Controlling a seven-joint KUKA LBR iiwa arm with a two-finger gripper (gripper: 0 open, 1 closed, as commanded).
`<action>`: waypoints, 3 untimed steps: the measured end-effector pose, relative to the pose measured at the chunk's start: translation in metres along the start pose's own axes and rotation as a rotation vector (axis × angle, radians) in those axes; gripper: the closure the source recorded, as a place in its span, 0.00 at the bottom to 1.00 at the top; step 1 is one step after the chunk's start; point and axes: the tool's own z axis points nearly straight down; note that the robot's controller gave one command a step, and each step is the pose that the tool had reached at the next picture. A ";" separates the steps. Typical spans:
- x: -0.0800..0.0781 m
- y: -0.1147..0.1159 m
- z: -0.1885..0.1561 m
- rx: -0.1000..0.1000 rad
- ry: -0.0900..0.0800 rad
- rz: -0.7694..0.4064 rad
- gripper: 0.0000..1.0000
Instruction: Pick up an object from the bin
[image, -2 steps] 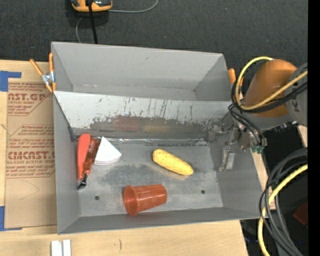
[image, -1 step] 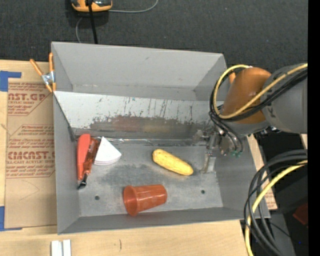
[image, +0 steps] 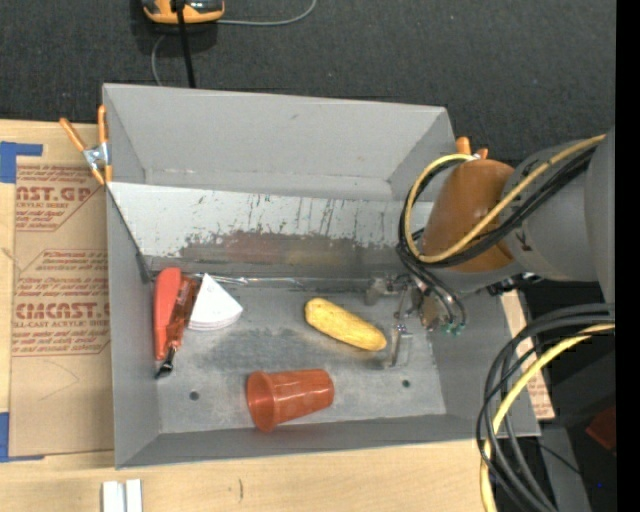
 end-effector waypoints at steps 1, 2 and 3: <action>-0.003 0.036 0.001 0.000 -0.001 0.066 0.00; -0.005 0.088 0.000 0.000 -0.002 0.138 1.00; -0.005 0.088 0.000 0.000 -0.001 0.138 1.00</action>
Offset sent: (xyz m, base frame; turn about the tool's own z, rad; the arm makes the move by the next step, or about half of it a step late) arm 0.0050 0.0874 0.0004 0.1395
